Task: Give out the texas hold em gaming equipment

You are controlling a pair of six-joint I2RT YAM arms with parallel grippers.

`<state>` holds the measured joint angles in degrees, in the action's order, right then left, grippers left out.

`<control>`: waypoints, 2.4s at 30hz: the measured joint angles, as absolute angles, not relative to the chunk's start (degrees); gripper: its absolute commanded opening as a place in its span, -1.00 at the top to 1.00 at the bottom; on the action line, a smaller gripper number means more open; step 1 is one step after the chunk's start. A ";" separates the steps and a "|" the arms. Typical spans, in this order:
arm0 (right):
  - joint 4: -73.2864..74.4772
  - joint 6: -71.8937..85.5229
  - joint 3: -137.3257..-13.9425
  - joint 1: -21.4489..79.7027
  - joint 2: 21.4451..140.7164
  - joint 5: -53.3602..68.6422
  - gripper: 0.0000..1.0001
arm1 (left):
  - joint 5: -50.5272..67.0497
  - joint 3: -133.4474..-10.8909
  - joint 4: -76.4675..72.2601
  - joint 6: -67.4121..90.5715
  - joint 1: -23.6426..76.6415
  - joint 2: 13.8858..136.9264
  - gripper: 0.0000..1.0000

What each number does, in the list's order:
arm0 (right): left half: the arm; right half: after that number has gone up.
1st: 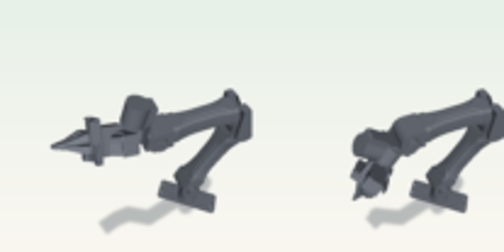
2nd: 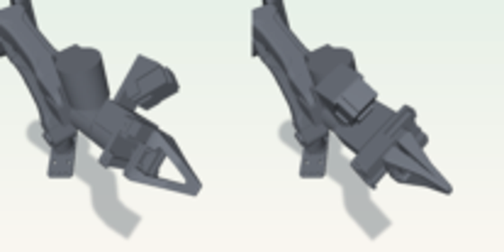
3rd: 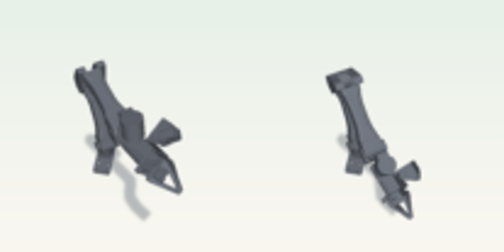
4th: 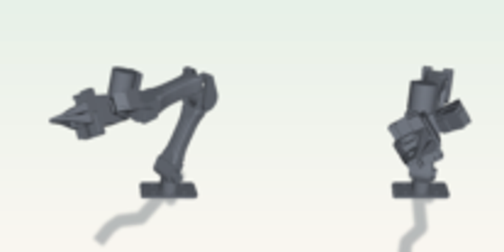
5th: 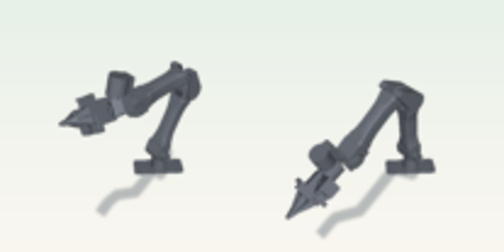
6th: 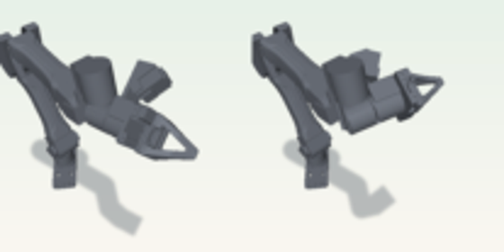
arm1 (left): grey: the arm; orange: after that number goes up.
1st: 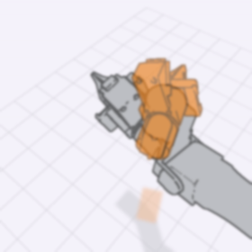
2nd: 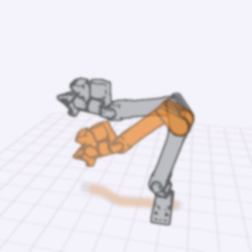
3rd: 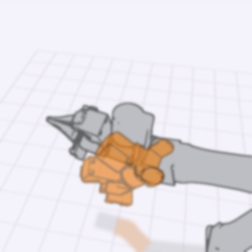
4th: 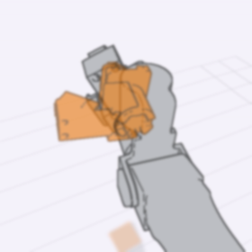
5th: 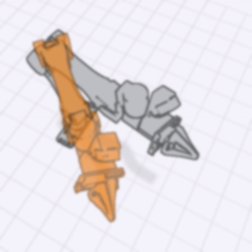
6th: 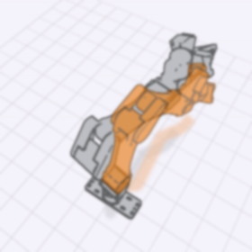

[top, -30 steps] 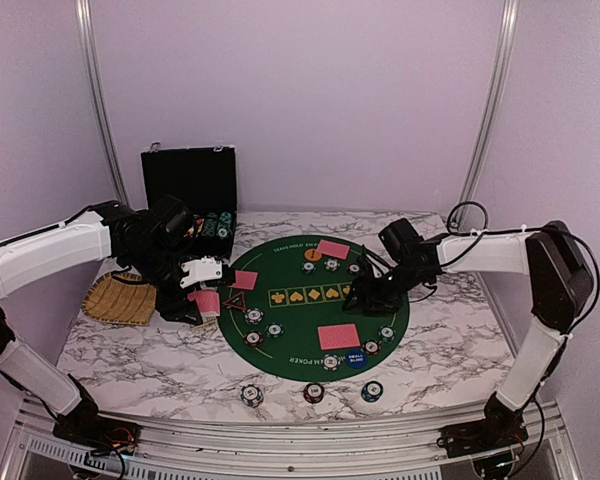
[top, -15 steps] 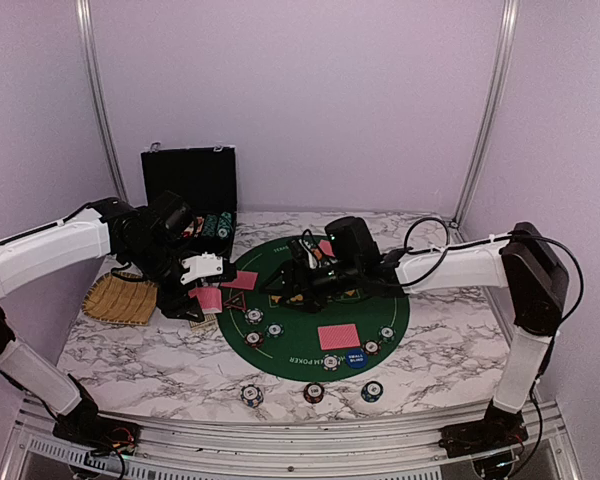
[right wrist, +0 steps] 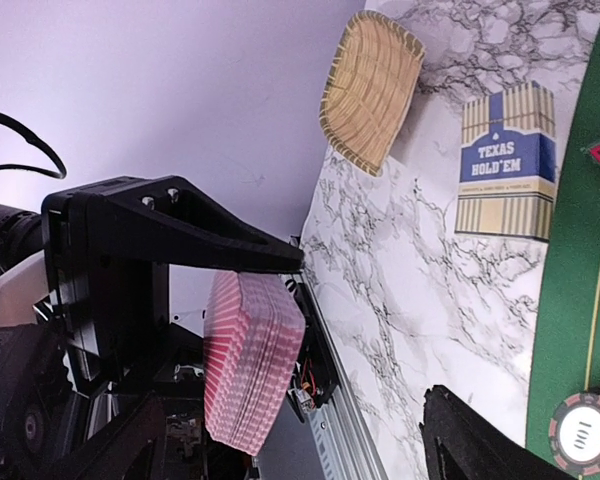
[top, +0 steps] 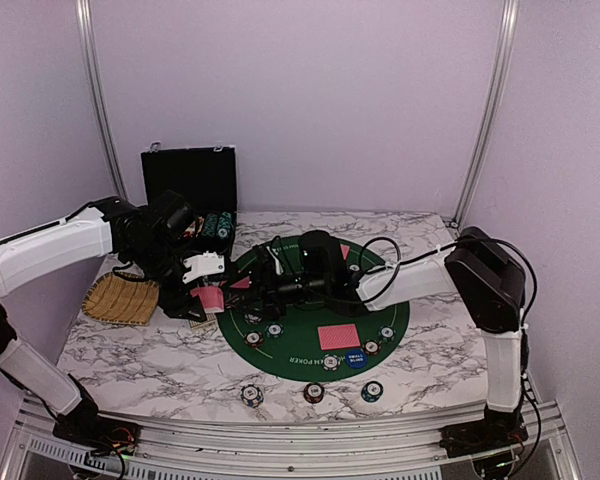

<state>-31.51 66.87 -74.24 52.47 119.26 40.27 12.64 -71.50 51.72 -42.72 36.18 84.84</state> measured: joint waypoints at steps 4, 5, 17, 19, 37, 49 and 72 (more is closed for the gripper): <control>-34.22 69.01 -75.70 53.04 120.99 40.86 -0.73 | 12.84 -71.50 51.72 -42.65 36.18 85.10 0.60; -34.63 69.28 -76.20 53.17 121.40 40.95 -0.73 | 12.95 -71.50 51.72 -42.63 36.18 85.14 0.60; -37.80 72.18 -80.73 54.02 126.04 41.95 -0.73 | 13.06 -71.66 51.75 -42.57 36.16 85.19 0.61; -37.93 72.44 -82.04 54.43 127.22 42.24 -0.73 | 13.06 -71.85 51.77 -42.57 36.16 85.19 0.61; -41.56 77.41 -89.52 56.38 134.28 43.44 -0.68 | 13.30 -72.38 51.75 -42.57 36.18 85.19 0.60; -40.38 77.67 -90.26 56.27 135.15 42.92 -0.47 | 13.47 -72.38 51.75 -42.59 36.16 85.19 0.61; -42.48 76.07 -81.28 53.76 129.01 42.54 -0.05 | 13.39 -72.38 52.10 -42.61 36.27 85.19 0.62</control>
<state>-42.48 76.07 -81.28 53.76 129.01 42.54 13.39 -72.38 52.10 -42.61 36.27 85.19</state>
